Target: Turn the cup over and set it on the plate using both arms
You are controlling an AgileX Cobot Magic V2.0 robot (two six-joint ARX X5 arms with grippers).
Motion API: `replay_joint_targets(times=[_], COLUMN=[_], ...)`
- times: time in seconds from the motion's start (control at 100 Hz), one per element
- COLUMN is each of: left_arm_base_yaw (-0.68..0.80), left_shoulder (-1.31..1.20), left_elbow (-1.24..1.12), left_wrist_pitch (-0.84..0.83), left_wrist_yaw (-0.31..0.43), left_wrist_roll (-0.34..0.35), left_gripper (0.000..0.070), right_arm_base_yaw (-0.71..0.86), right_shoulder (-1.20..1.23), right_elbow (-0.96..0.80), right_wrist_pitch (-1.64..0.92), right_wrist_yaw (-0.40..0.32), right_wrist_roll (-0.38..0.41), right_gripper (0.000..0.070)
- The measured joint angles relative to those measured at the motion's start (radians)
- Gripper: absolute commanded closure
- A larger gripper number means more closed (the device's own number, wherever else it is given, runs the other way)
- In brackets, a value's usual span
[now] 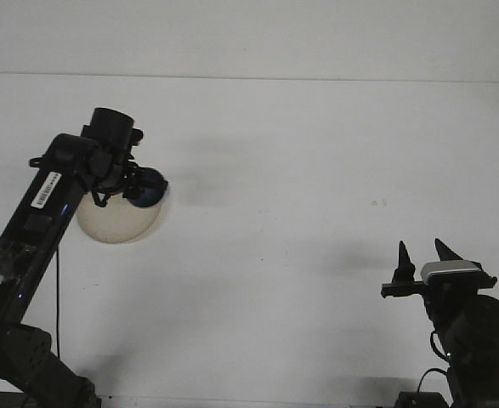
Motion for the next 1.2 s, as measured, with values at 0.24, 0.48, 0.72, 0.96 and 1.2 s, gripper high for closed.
replay_joint_targets(times=[0.24, 0.48, 0.72, 0.96, 1.2], left_arm_base_yaw=[0.148, 0.208, 0.213, 0.214, 0.215], left_shoulder=[0.023, 0.105, 0.187, 0.224, 0.253], left_elbow=[0.0, 0.0, 0.0, 0.0, 0.0], left_wrist_pitch=[0.005, 0.01, 0.03, 0.034, 0.039], left_wrist_yaw=[0.0, 0.0, 0.0, 0.0, 0.001], left_wrist_roll=[0.001, 0.001, 0.001, 0.001, 0.001], left_gripper=[0.069, 0.069, 0.069, 0.0689, 0.0683], right_arm_base_yaw=[0.0, 0.0, 0.0, 0.0, 0.0], right_shoulder=[0.0, 0.0, 0.0, 0.0, 0.0], right_elbow=[0.0, 0.0, 0.0, 0.0, 0.0], right_wrist_pitch=[0.0, 0.0, 0.0, 0.0, 0.0], right_wrist_yaw=[0.0, 0.0, 0.0, 0.0, 0.001], right_wrist_roll=[0.0, 0.0, 0.0, 0.0, 0.0], right_gripper=[0.0267, 0.0267, 0.0267, 0.0267, 0.0267])
